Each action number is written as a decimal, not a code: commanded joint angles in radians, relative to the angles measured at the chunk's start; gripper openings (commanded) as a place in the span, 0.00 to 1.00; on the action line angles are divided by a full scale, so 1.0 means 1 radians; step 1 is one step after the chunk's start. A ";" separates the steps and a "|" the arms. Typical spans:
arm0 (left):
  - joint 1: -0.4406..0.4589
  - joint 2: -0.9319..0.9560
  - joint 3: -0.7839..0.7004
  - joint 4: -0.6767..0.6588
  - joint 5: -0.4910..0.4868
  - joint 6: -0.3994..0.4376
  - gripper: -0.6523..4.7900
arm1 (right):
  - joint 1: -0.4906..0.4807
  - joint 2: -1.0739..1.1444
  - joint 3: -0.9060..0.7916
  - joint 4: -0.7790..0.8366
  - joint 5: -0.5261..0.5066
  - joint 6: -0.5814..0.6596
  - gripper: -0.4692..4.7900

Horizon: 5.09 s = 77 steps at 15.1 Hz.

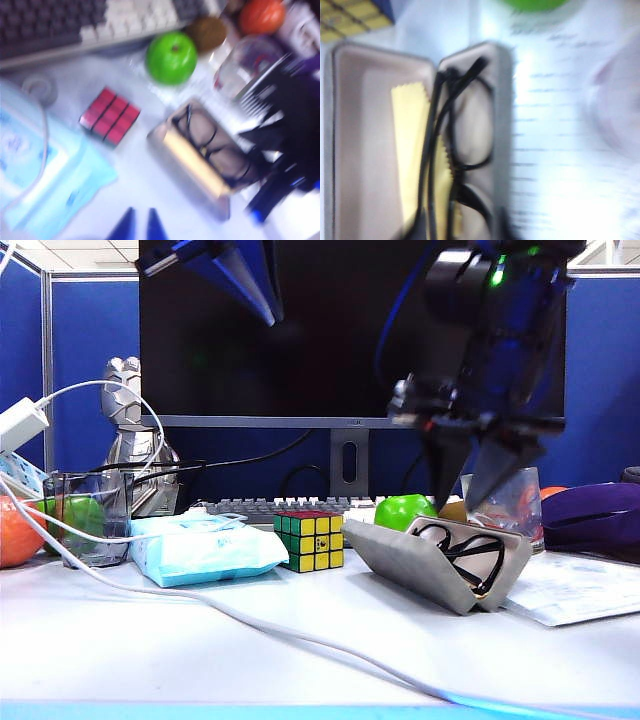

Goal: Pick up the glasses, fold the temples of the glasses, place the glasses into the glasses case, and finally close the glasses case.

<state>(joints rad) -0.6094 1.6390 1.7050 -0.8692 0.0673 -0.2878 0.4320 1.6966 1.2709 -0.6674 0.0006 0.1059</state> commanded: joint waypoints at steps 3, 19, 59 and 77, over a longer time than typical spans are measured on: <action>-0.010 0.036 -0.115 0.011 0.026 0.019 0.11 | -0.076 -0.029 0.006 -0.021 0.112 -0.002 0.08; -0.089 0.318 -0.227 0.320 0.247 -0.015 0.11 | -0.256 0.137 0.004 0.020 -0.452 -0.006 0.08; -0.112 0.190 -0.222 0.426 0.111 -0.130 0.11 | -0.217 0.008 0.006 -0.004 -0.407 -0.114 0.08; -0.107 -0.213 -0.213 0.324 -0.161 -0.081 0.11 | -0.035 0.099 0.006 0.000 -0.563 -0.106 0.08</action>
<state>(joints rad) -0.7166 1.4319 1.4853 -0.5465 -0.0906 -0.3740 0.3923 1.7927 1.2804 -0.6376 -0.5488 0.0063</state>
